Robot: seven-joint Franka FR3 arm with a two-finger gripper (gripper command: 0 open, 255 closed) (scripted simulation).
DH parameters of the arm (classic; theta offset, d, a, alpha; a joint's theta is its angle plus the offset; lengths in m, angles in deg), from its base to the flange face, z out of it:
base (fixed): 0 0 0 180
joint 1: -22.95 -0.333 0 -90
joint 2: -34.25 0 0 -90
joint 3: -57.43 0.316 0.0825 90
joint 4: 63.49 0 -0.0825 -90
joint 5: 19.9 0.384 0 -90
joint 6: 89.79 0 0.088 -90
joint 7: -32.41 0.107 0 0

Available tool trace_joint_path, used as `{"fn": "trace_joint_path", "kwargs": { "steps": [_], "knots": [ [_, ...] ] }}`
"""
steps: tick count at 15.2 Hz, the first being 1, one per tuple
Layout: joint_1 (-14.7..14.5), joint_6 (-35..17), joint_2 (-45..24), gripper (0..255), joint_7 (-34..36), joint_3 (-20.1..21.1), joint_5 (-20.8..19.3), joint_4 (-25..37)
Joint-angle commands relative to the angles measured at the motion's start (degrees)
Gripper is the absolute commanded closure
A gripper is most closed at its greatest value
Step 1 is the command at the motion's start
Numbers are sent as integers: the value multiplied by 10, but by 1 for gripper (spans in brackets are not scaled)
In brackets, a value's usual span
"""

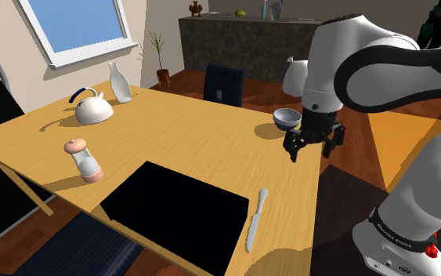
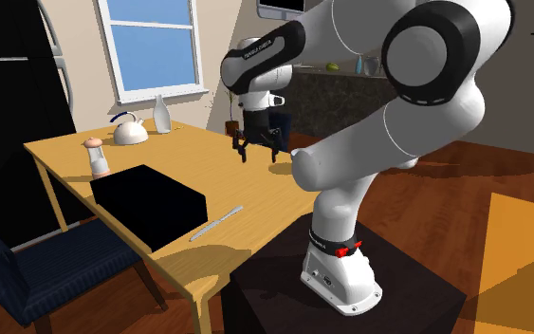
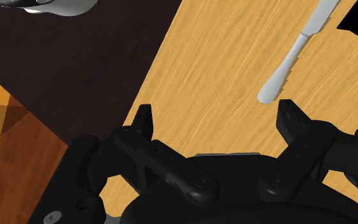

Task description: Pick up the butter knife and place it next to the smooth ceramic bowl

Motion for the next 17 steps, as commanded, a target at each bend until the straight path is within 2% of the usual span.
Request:
{"fn": "trace_joint_path", "kwargs": {
  "steps": [1,6,10,13,15,17],
  "knots": [
    [-3,-50,-27,0,51,37,31,-16],
    [4,-176,-124,0,167,127,89,-26],
    [36,-286,-232,0,267,206,105,-11],
    [86,-369,-327,0,360,273,77,10],
    [136,-422,-398,0,445,322,20,29],
    [151,-447,-423,0,463,334,-5,25]
  ]
}}
